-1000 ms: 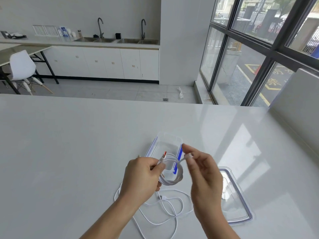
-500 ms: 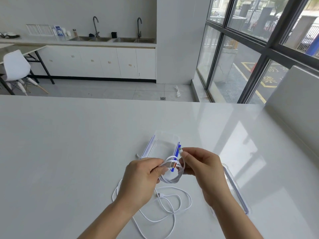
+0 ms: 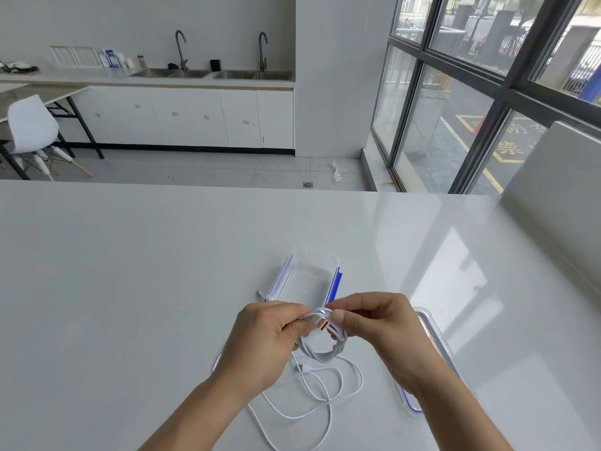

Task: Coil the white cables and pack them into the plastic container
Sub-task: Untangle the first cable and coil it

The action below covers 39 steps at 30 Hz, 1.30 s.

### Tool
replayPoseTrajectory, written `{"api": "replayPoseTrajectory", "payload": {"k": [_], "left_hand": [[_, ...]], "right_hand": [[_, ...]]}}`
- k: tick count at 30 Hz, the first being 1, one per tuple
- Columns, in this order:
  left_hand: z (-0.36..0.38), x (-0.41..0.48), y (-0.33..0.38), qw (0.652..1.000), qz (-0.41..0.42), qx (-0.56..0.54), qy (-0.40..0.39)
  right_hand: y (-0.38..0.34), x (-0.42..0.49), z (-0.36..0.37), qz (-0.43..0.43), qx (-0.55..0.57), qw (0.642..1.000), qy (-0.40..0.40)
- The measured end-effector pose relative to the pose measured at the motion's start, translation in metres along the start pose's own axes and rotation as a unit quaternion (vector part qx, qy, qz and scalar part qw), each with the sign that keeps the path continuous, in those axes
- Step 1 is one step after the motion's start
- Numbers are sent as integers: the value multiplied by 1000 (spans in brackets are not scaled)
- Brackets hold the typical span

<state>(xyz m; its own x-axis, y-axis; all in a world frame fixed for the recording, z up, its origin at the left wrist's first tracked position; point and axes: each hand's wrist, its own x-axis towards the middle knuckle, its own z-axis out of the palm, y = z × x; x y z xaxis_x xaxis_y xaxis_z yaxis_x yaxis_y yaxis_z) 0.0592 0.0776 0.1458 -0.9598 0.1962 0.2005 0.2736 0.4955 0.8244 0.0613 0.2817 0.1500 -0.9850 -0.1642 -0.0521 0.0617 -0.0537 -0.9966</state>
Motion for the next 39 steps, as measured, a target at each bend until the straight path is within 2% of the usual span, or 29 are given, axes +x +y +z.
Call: {"api": "replayPoseTrajectory", "payload": {"k": [6, 8, 10, 12, 14, 17, 19, 21, 24, 27, 29, 34, 39], "left_hand": [[5, 2, -4, 999, -28, -42, -20], [5, 3, -4, 997, -46, -64, -25], [4, 4, -5, 995, -61, -66, -31], [3, 5, -8, 996, -73, -30, -46], [2, 4, -12, 995, -77, 29, -64], [2, 0, -16, 987, -68, 128, -71], [5, -3, -16, 982, -65, 159, -74], [9, -7, -17, 978, -67, 178, -82], [14, -6, -15, 965, -83, 236, -76], [18, -5, -12, 949, -115, 286, -70], [19, -5, -11, 943, -135, 297, -68], [16, -5, -17, 959, -169, 219, -59], [9, -8, -30, 972, -233, 41, -10]], "right_hand": [[8, 1, 5, -60, -30, 996, 56], [11, 3, 7, -63, 40, 996, 58], [17, 4, 10, -26, 156, 987, 36], [26, 3, 12, 21, 244, 970, -3], [35, 2, 13, 49, 276, 959, -37], [44, 1, 14, 56, 204, 976, -47], [47, 2, 15, 51, 116, 991, -30], [49, 2, 17, 47, 88, 995, -20], [53, 3, 18, 55, 119, 991, -1], [59, 4, 23, 73, 201, 977, -19], [61, 4, 28, 75, 205, 975, -31], [63, 8, 32, 72, 152, 986, -6], [71, 5, 31, 105, 113, 988, 19]]}}
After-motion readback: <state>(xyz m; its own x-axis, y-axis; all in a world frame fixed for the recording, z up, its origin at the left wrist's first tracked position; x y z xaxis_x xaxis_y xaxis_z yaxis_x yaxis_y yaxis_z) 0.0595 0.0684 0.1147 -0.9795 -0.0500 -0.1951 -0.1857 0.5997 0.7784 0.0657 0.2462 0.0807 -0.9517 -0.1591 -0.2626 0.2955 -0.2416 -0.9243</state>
